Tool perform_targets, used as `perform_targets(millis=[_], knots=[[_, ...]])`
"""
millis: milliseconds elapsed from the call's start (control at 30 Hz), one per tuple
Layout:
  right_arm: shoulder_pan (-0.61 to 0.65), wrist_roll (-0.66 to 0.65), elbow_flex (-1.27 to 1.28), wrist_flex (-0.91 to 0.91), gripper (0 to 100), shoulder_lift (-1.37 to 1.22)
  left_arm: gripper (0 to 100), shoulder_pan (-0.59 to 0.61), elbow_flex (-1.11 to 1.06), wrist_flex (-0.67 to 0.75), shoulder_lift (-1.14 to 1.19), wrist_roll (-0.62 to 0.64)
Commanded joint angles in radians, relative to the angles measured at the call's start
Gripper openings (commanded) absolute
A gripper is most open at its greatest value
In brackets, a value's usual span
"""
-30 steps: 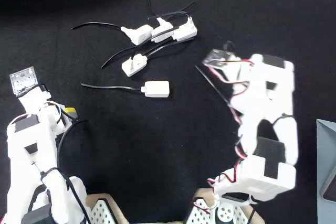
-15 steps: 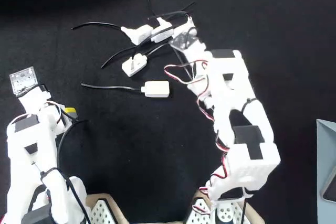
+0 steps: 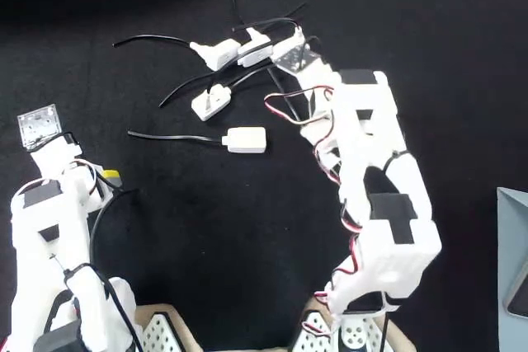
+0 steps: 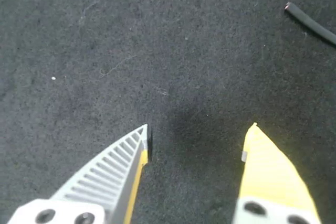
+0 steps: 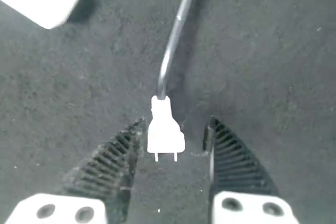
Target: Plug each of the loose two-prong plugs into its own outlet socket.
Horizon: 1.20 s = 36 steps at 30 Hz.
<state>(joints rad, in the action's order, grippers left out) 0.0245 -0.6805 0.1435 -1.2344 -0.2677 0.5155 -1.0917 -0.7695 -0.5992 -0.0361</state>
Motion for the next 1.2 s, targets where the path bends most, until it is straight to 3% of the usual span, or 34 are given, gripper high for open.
perform_targets(millis=[0, 333, 467, 633, 767, 1167], knots=[[-0.032, -0.049, -0.039, -0.008, 16.7, -0.041, 29, -0.013, 0.005, 0.014, -0.025, -0.012], [-0.017, -0.049, -0.097, -0.012, 16.4, -0.156, 29, -0.013, 0.005, 0.014, -0.025, -0.012], [0.0, -0.049, -0.101, -0.025, 10.5, -0.153, 29, -0.013, 0.005, 0.014, -0.025, -0.012], [-0.023, -0.041, -0.173, -0.157, 19.4, -0.094, 29, -0.013, 0.005, 0.014, -0.025, -0.012], [-0.025, -0.028, -0.143, -0.186, 20.2, 0.013, 29, -0.013, 0.005, 0.014, -0.025, -0.012], [0.034, -0.032, 0.176, 0.043, 20.1, 0.105, 29, -0.013, 0.005, 0.014, -0.025, -0.012]])
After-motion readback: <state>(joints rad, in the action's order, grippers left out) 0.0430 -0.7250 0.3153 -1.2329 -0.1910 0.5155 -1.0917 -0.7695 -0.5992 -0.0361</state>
